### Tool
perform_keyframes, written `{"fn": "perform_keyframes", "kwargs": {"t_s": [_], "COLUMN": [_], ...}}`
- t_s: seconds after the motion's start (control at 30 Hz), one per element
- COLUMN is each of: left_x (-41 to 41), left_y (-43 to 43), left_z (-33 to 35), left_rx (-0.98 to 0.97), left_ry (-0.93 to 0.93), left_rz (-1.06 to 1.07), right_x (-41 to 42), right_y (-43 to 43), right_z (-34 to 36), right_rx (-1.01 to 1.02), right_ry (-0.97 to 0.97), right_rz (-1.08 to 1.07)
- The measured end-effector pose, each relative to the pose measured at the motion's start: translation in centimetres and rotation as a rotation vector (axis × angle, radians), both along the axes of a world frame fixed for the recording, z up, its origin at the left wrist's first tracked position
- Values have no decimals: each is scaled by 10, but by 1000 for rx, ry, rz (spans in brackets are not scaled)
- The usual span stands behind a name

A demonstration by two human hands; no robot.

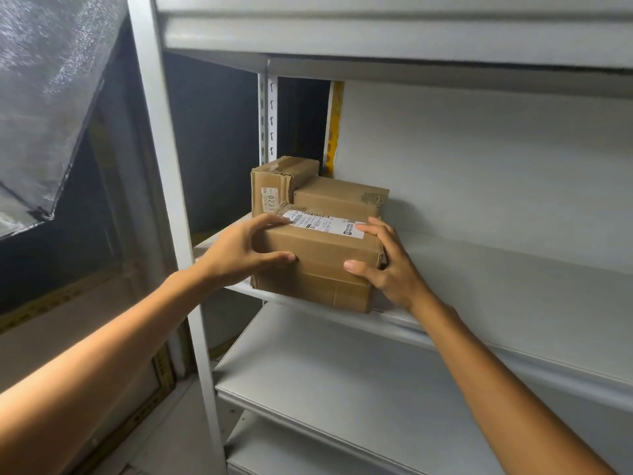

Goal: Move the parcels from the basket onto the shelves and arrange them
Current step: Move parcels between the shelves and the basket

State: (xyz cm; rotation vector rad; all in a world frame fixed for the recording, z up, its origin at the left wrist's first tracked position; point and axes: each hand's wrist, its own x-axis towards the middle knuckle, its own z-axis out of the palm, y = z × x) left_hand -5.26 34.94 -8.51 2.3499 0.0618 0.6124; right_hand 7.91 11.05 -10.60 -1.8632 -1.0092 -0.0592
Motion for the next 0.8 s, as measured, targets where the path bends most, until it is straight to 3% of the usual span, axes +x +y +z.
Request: {"fn": "perform_keyframes", "kwargs": {"t_s": [0.17, 0.3, 0.47, 0.7, 0.8], "left_x": [1, 12, 29, 42, 47], "left_y": [-54, -87, -91, -67, -60], "left_z": [2, 6, 14, 19, 18], "left_rx": [6, -235, -683, -721, -683], "left_ry": [5, 47, 203, 520, 546], "left_rz": [-21, -45, -35, -155, -218], "right_x": [-1, 0, -8, -9, -1], "right_y": [-59, -94, -101, -103, -100], "right_z": [1, 6, 20, 24, 21], "right_rx": [-51, -15, 113, 147, 132], "right_ry": [30, 133, 301, 693, 769], "right_rz": [-20, -22, -101, -243, -240]}}
